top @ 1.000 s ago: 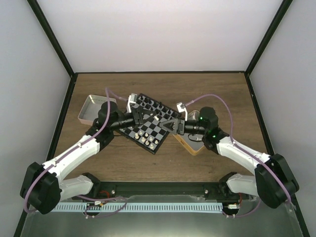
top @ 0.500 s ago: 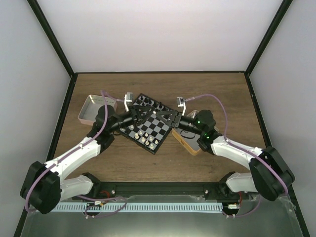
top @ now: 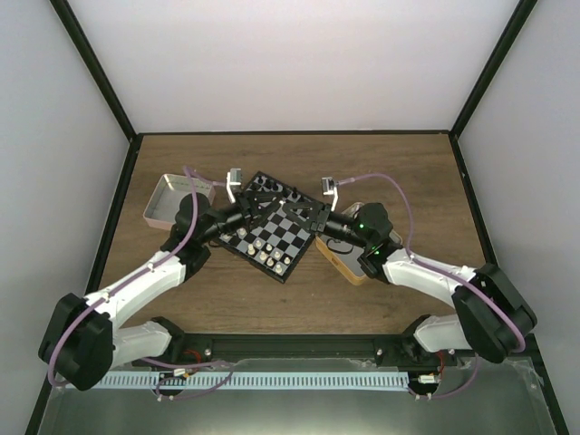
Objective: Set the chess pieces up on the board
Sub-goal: Place the chess piece on the chessboard.
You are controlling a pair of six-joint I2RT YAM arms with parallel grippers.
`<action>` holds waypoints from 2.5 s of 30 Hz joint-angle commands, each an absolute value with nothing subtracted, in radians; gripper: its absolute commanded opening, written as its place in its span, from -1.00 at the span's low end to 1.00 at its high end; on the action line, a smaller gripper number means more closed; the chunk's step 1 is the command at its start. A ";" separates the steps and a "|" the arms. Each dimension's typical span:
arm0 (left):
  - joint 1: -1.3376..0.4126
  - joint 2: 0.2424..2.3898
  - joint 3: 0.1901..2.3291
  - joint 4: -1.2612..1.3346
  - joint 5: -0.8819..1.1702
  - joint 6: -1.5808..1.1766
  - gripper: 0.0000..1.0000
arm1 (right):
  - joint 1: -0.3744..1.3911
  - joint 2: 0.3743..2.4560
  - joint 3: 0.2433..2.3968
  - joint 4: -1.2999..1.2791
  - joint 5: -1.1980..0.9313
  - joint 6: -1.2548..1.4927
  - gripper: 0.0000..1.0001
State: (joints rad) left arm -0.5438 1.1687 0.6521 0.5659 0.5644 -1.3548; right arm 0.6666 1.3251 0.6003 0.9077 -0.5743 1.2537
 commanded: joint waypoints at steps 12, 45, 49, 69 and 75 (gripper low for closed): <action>-0.485 1.006 0.763 -0.062 0.221 -0.930 0.65 | 0.680 1.343 0.975 -0.121 -0.351 0.770 -0.99; -0.459 0.662 0.909 -0.453 -0.546 -0.554 0.79 | 1.010 2.168 2.007 -0.978 0.017 0.334 -0.91; -0.460 0.645 0.904 -0.465 -0.560 -0.562 0.79 | 1.018 2.225 2.078 -1.022 0.050 0.313 -0.90; -0.459 0.634 0.883 -0.466 -0.530 -0.590 0.79 | 1.019 2.346 2.176 -1.086 0.067 0.202 -0.76; -0.459 0.639 0.881 -0.461 -0.524 -0.595 0.79 | 1.019 2.359 2.184 -1.092 0.071 0.191 -0.69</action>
State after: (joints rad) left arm -0.4641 0.6392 0.8879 -0.4614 -0.5335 -0.5873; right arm 1.0122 2.3459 2.1330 -1.0756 0.0544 0.2150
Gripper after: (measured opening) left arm 0.896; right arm 0.149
